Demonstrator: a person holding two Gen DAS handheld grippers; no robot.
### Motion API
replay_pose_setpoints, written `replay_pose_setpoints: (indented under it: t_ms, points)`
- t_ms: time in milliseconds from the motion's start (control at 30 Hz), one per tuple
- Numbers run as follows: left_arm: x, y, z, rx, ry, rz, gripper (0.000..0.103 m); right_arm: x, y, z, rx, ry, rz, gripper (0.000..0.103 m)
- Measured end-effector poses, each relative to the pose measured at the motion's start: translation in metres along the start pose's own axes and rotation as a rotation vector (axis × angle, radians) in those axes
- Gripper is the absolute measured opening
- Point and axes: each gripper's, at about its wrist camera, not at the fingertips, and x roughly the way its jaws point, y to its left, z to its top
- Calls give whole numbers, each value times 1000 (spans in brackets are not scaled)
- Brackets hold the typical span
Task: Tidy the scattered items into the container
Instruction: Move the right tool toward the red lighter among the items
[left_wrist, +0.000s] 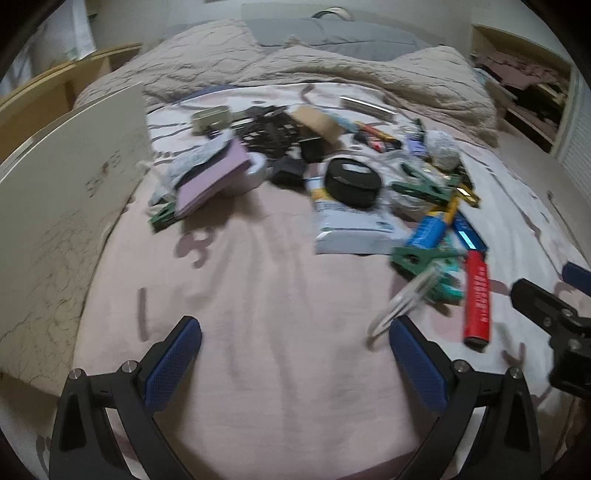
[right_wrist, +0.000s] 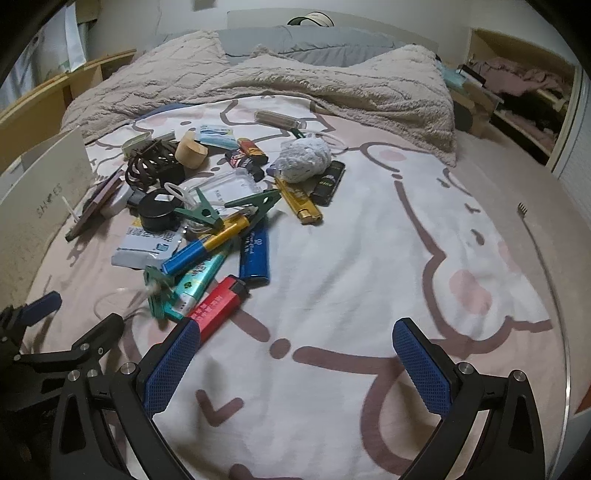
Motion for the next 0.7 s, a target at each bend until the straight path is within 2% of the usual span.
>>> replay_pose_setpoints:
  t_ms: [233,533,700]
  points:
    - [1,11,3,-27,-13,28,103,13,6,-3,43,41,68,103]
    - [8,7,5,6,-23,84,103,21,11,-7,55,42,66,103]
    - [8,2,9,39,-35,85,103,22,16,-6,29,58,71,103]
